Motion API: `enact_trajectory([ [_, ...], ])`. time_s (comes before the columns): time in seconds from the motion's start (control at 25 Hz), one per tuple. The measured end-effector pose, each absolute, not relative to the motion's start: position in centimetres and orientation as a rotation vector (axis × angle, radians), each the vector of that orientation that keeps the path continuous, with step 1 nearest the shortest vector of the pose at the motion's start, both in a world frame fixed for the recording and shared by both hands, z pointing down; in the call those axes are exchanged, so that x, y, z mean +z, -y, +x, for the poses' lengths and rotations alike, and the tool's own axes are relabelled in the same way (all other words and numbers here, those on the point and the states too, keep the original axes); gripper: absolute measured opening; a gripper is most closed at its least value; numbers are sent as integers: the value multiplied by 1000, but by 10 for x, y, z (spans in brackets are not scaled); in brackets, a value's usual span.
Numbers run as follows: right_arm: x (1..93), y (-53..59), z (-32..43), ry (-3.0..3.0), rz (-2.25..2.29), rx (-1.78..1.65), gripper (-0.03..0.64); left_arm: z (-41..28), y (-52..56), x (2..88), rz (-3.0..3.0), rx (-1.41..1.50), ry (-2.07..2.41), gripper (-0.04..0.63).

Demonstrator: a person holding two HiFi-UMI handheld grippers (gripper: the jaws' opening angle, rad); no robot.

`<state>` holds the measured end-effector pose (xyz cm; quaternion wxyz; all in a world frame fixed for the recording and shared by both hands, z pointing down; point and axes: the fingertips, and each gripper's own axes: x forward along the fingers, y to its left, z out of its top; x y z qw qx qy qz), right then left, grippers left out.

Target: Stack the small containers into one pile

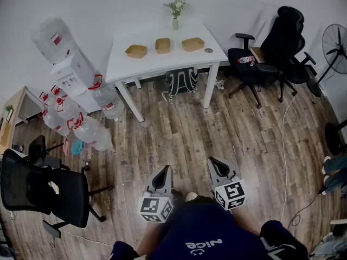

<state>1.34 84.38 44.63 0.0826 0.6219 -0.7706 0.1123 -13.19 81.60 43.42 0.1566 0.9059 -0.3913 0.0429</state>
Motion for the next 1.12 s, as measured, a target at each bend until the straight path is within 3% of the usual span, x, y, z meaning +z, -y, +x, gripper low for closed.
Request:
enact_trajectory([
  [0.72,464,-847,10,2312,1834,421,55,-144,-821,453,2514,130,1164,20],
  [1.12,474,-793,9,2253,1886,448,55,-143,-756,465,2531,134,1080,20],
])
